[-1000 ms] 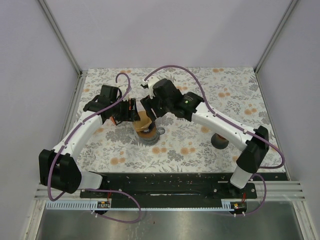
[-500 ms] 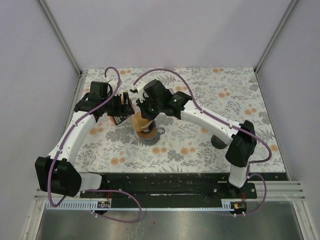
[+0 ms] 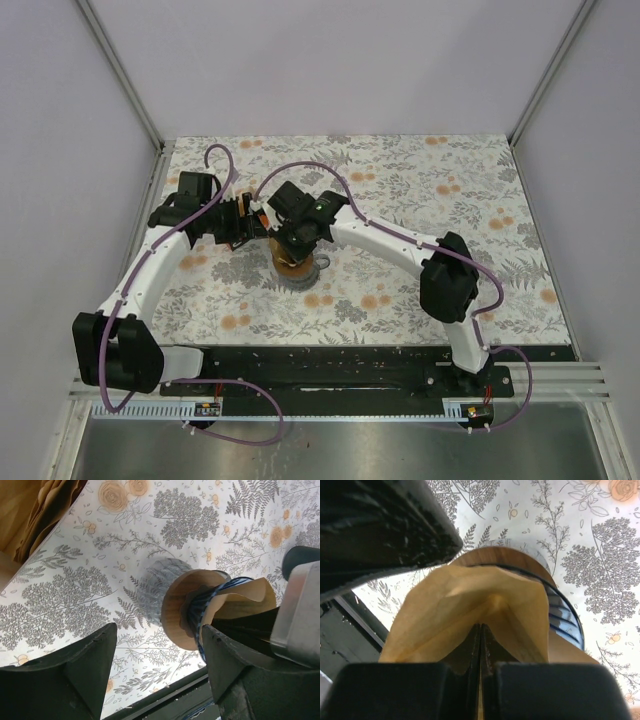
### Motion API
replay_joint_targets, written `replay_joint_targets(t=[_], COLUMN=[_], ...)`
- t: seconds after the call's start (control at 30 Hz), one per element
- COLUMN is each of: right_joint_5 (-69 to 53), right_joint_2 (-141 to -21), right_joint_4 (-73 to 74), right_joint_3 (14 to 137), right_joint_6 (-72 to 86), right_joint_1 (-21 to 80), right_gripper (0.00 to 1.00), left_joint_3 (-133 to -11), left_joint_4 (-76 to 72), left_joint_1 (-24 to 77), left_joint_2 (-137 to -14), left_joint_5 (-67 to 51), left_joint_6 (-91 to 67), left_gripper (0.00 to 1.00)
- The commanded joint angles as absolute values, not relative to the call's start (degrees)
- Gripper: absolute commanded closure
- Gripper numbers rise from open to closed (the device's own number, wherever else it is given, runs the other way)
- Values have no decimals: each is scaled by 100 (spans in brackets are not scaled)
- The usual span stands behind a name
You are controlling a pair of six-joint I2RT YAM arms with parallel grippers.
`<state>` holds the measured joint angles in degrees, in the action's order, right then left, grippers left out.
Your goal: Place the coffee filter in the dripper
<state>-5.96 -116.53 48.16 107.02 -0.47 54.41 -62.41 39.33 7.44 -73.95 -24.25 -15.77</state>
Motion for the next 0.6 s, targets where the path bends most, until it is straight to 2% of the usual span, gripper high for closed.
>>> replay_joint_targets(t=[0.0,0.57], right_joint_5=[-317,-35], right_joint_2=[-11908,-12876], right_joint_4=[5238,5484], right_joint_3=[11074,11513], right_joint_6=[-194,448], right_joint_1=[5669,5687], right_gripper=[100,100], left_joint_3=[-6188,-6047], left_joint_4=[3753,3709], left_joint_1=[738,747], left_joint_2=[-7225,-7260], left_joint_5=[-2654,-2874], left_joint_6=[-1749,-1890], left_gripper=[28,29])
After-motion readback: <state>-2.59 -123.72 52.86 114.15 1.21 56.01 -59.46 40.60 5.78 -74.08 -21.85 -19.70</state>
